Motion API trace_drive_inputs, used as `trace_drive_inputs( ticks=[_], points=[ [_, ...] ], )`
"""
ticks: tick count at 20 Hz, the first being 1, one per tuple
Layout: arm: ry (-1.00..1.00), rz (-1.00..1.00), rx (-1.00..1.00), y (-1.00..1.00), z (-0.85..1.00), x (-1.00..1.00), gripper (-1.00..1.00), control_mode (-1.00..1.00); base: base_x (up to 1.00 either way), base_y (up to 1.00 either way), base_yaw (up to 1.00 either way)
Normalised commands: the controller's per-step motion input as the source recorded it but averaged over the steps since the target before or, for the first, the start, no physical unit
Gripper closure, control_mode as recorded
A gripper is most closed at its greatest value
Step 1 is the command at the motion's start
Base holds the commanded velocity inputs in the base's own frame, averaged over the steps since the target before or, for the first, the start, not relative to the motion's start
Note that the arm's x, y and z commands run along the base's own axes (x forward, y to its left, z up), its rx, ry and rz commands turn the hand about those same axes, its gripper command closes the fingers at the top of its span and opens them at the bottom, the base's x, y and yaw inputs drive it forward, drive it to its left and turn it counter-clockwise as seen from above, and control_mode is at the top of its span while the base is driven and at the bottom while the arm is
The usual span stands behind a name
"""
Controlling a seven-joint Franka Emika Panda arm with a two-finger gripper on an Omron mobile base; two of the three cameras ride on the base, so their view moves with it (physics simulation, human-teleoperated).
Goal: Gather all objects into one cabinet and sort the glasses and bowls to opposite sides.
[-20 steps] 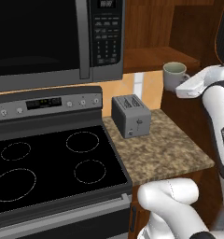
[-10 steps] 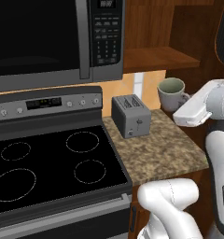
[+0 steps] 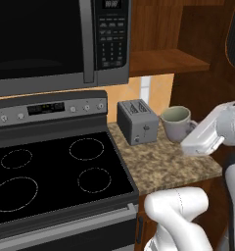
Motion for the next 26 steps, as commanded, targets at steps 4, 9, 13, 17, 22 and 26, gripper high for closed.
trace_drive_inputs(
  ticks=[4,9,13,17,22,26],
  points=[
    [0.46,0.0,-0.01,0.22,-0.3,-0.28,1.0,-1.0,0.0,0.0,0.0],
    [0.18,0.0,-0.01,0.12,-0.14,-0.11,1.0,1.0,-0.26,0.22,0.0],
    [0.0,0.0,0.0,0.0,0.0,0.0,1.0,1.0,-0.6,0.54,0.01],
    [0.0,0.0,0.0,0.0,0.0,0.0,1.0,1.0,-0.66,0.81,0.08],
    [0.0,0.0,0.0,0.0,0.0,0.0,1.0,1.0,-0.77,0.81,0.17],
    [0.0,0.0,0.0,0.0,0.0,0.0,1.0,1.0,-0.97,0.84,0.2]
  ],
)
